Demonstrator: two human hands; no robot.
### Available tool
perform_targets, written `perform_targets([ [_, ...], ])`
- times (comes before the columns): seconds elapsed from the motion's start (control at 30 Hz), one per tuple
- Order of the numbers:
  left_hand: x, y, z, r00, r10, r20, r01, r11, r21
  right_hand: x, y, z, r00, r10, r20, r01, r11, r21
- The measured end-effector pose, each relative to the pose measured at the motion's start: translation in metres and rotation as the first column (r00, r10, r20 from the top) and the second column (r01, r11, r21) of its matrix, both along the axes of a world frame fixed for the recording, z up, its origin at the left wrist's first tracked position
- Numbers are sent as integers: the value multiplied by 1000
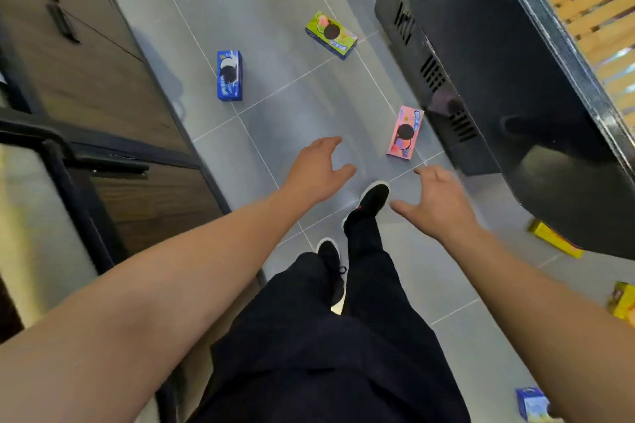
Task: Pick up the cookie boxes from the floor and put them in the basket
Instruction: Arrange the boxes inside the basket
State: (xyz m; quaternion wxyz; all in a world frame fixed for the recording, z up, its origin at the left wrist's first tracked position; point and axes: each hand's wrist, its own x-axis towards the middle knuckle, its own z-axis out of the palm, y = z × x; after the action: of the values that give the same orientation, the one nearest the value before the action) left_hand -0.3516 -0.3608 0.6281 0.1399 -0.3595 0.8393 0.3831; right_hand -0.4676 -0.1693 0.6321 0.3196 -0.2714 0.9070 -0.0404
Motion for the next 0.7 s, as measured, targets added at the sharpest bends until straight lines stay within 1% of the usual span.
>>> perform_targets([
  [0.1, -33, -17, -30, 998, 41, 38, -41, 999, 9, -29, -19, -33, 997, -13, 81, 12, 1000, 18],
  [0.2, -68, -33, -74, 996, 40, 75, -42, 999, 30, -61, -38, -77, 993, -34, 113, 29, 999, 38],
  [0.37, -110, -56, -154, 994, 17, 104, -25, 997, 72, -96, -67, -161, 968, -176, 180, 165, 984, 71],
  [0.5, -137, -76, -255, 990, -69, 125, 54, 991, 120, -122, -81, -262, 918, -333, 215, 318, 943, 103],
  [0.6, -151, -84, -330, 989, -88, 120, 71, 988, 139, -138, -82, -337, 849, -470, 243, 458, 882, 107],
  [0.7, -170, -80, -408, 985, -109, 132, 87, 982, 169, -155, -74, -418, 798, -555, 233, 544, 831, 118],
])
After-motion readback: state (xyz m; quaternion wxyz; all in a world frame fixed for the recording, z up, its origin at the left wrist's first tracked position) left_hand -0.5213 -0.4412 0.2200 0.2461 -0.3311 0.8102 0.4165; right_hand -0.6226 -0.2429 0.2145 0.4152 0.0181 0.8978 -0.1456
